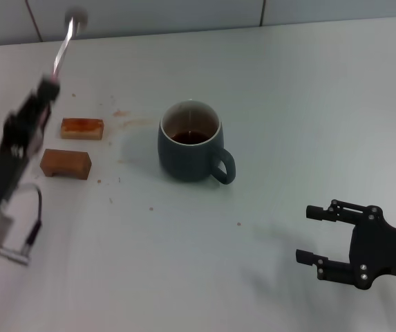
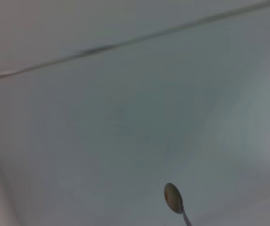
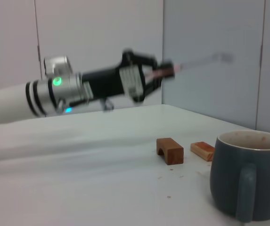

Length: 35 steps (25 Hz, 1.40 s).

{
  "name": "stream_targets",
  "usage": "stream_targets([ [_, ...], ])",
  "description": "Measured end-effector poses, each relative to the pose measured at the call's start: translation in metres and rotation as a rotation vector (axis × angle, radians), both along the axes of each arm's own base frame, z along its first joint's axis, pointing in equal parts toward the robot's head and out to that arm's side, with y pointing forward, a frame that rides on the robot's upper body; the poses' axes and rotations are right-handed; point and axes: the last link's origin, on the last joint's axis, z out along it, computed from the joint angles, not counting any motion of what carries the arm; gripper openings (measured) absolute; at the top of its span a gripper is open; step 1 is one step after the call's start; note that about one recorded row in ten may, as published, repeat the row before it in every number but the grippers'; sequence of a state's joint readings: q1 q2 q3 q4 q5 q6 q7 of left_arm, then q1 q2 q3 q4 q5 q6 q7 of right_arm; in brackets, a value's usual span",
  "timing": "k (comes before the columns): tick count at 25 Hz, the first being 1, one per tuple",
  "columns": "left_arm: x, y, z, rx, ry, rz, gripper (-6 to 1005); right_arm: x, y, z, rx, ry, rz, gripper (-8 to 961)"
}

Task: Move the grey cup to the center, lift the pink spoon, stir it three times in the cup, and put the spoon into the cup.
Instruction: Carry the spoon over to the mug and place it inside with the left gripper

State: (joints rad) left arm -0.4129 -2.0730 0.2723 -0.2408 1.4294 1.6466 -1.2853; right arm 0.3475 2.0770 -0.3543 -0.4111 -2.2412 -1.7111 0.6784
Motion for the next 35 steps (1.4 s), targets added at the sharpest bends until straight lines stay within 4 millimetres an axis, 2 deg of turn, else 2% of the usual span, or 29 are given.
stream_targets([
  [4,0.034,0.029,0.028,0.087,0.137,-0.307,134,-0.001,0.001,0.0,0.0,0.0,0.002,709],
  [5,0.034,0.029,0.028,0.087,0.137,-0.307,134,-0.001,0.001,0.0,0.0,0.0,0.002,709],
  [6,0.051,0.049,0.044,0.111,0.226,-0.442,134,0.0,0.001,0.0,0.0,-0.003,0.001,709],
  [10,0.068,0.069,0.059,0.119,0.34,-0.564,134,0.0,0.003,0.0,0.005,-0.01,0.002,709],
  [11,0.085,0.084,0.072,0.108,0.48,-0.682,134,0.0,0.004,0.0,0.006,-0.01,0.004,709],
  [15,0.113,0.103,0.094,0.135,0.732,-0.82,135,-0.002,0.007,-0.001,0.009,-0.012,0.011,709],
  [18,0.117,0.106,0.098,0.146,0.785,-0.834,136,-0.003,0.008,-0.002,0.011,-0.015,0.013,709],
  [19,0.123,0.107,0.104,0.162,0.851,-0.856,137,-0.003,0.009,-0.002,0.011,-0.015,0.014,709],
  [20,0.135,0.106,0.114,0.184,1.039,-0.921,138,-0.003,0.009,-0.002,0.011,-0.015,0.014,709],
  [21,0.136,0.104,0.115,0.185,1.085,-0.937,138,-0.004,0.009,-0.002,0.012,-0.015,0.015,709],
  [27,0.153,0.081,0.12,0.216,1.382,-1.083,142,-0.003,0.011,-0.002,0.015,-0.02,0.009,709],
  [35,0.161,0.061,0.125,0.273,1.663,-1.115,147,0.001,0.009,-0.002,0.023,-0.03,-0.008,709],
])
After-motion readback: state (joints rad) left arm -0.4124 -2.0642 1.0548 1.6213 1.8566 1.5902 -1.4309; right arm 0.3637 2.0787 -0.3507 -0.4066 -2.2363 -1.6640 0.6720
